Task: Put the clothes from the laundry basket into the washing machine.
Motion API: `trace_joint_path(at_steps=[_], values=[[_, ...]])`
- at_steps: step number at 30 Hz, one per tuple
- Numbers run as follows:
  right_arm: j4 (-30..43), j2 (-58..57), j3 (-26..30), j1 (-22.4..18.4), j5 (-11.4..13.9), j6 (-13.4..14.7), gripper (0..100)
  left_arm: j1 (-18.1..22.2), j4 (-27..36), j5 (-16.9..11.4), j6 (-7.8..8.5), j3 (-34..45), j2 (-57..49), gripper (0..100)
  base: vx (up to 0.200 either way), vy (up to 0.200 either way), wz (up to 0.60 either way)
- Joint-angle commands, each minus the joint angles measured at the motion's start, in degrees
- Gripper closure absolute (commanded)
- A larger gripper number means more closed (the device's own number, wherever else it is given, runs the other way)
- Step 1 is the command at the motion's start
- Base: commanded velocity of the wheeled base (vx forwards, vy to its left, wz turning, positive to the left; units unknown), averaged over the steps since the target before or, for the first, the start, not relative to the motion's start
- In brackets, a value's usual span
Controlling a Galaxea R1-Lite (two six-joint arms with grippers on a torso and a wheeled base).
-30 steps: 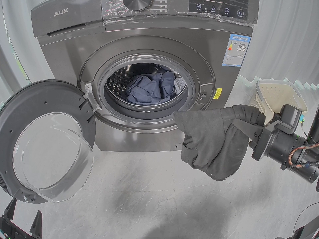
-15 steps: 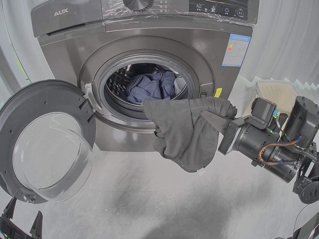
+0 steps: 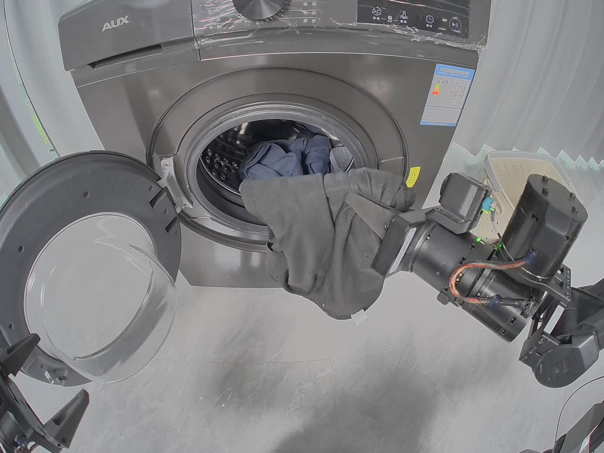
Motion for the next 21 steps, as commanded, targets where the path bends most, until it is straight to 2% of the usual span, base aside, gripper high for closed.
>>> trace_joint_path(at_steps=[1, 4, 10, 19, 21], values=[[-6.63, 7.67, -3.69, 0.43, -0.38, -0.21, 100, -5.96, -10.17, -6.40, 2.74, -0.01, 23.65, 0, 0.000, 0.000, 0.00], [-7.07, 8.63, -5.01, 0.52, -0.65, -0.38, 100, -10.26, -14.82, -6.14, 1.95, 0.08, 28.66, 0, 0.000, 0.000, 0.00], [-7.07, 9.69, -7.64, 0.08, -0.82, -0.38, 100, -15.71, -23.35, -6.05, 1.86, -1.68, 41.14, 0, 0.000, 0.000, 0.00], [-7.16, 9.60, -7.47, -0.28, -0.91, -0.38, 100, -21.34, -38.38, -4.82, 1.69, -4.32, 58.19, 0, 0.000, 0.000, 0.00], [-7.16, 9.69, -7.29, -0.28, -0.91, -0.38, 100, -22.22, -40.40, -4.47, 1.07, -5.37, 60.65, 0, 0.000, 0.000, 0.00]])
